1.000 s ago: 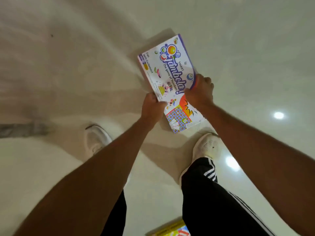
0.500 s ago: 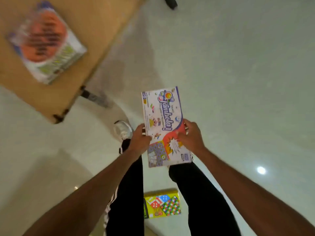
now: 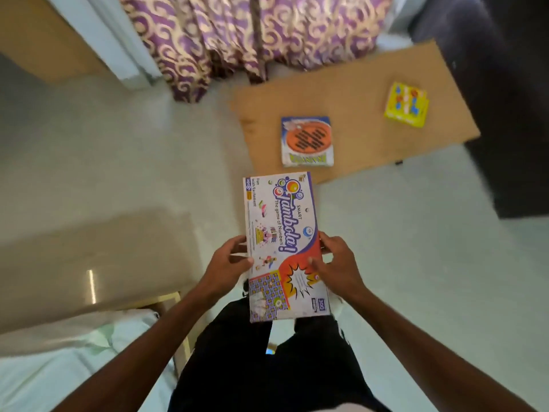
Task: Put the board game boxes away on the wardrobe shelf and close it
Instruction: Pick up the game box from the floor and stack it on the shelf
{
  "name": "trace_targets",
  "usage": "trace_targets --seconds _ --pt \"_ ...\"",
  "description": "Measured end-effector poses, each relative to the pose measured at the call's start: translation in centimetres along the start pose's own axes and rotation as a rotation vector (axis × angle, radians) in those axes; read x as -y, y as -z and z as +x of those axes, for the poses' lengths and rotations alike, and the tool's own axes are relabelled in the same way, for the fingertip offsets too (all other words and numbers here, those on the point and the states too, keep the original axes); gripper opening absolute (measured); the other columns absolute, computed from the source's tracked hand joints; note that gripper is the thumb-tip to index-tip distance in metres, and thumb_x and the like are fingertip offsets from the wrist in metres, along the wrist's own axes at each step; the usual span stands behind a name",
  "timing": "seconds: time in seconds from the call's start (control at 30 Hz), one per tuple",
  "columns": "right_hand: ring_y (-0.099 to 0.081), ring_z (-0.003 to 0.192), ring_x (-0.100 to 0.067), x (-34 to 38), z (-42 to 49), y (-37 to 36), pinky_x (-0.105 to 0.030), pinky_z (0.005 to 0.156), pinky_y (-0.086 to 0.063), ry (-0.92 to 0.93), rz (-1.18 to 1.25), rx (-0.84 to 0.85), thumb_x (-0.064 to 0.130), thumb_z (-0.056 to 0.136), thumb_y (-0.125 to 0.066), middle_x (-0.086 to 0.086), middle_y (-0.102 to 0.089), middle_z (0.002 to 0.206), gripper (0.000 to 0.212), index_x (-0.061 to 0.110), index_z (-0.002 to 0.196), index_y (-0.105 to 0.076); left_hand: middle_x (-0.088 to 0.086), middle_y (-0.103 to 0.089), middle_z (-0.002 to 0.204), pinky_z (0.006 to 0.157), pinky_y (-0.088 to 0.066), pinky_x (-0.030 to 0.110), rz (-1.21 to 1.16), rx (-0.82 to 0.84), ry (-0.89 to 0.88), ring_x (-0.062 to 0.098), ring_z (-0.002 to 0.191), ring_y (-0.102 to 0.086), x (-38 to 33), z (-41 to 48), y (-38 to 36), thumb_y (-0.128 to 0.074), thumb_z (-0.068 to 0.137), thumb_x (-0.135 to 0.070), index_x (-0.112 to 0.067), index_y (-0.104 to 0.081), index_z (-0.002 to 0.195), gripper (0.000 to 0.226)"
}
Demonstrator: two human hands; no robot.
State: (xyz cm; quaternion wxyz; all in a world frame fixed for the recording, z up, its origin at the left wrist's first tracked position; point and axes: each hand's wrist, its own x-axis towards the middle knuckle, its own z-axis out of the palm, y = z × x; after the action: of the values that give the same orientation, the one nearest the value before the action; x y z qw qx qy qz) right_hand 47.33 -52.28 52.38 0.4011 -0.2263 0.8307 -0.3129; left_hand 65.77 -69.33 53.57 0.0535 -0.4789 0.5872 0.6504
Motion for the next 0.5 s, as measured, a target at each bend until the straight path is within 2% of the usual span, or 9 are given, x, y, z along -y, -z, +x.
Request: trace_targets --seconds 0.13,0.17,0.27,0.33,0.5 --pt "-0.060 0.098 -0.010 8.8 3.7 -4.6 -0.018 0.071 -0.052 0.166 -0.107 0.066 0.020 0.083 -0.070 -0.003 -0.054 0.110 0.054 0.022 0.133 -0.051 0.001 -0.065 0.114 0.065 -0.056 0.022 -0.140 -0.158 -0.056 0.018 0.099 -0.067 0.2 -1.4 8.4 -0.061 0.092 -0.011 -0.018 -0.050 0.128 0.038" --pt "-0.059 0.098 -0.010 10.5 4.6 -5.7 -0.019 0.072 -0.052 0.197 -0.125 0.081 0.020 0.083 -0.070 -0.003 -0.054 0.111 0.053 0.022 0.133 -0.052 0.002 -0.065 0.113 0.066 -0.057 0.024 -0.169 -0.195 -0.067 0.019 0.098 -0.067 0.3 -1.5 10.1 -0.061 0.092 -0.011 -0.018 -0.050 0.128 0.038" --pt "-0.060 0.098 -0.015 16.7 7.0 -10.7 -0.034 0.079 -0.058 0.284 -0.208 0.172 0.021 0.082 -0.069 -0.004 -0.053 0.110 0.053 0.021 0.132 -0.053 0.004 -0.066 0.112 0.067 -0.059 0.029 -0.294 -0.343 -0.068 0.021 0.096 -0.069 1.6 -2.8 16.4 -0.063 0.090 -0.009 -0.016 -0.051 0.126 0.039" --pt "-0.062 0.099 -0.017 21.0 8.8 -14.7 -0.036 0.076 -0.061 0.344 -0.247 0.251 0.022 0.081 -0.069 -0.003 -0.053 0.110 0.054 0.021 0.132 -0.052 0.007 -0.064 0.112 0.065 -0.059 0.029 -0.393 -0.457 -0.063 0.022 0.096 -0.069 2.8 -3.5 20.7 -0.064 0.088 -0.004 -0.014 -0.051 0.125 0.040" --pt "-0.060 0.100 -0.013 31.6 12.6 -25.1 -0.020 0.069 -0.053 0.505 -0.354 0.413 0.019 0.083 -0.069 -0.003 -0.053 0.109 0.049 0.019 0.129 -0.052 0.006 -0.067 0.107 0.061 -0.058 0.024 -0.552 -0.701 -0.061 0.019 0.090 -0.069 5.2 -4.7 30.8 -0.071 0.082 -0.002 -0.012 -0.051 0.118 0.043"
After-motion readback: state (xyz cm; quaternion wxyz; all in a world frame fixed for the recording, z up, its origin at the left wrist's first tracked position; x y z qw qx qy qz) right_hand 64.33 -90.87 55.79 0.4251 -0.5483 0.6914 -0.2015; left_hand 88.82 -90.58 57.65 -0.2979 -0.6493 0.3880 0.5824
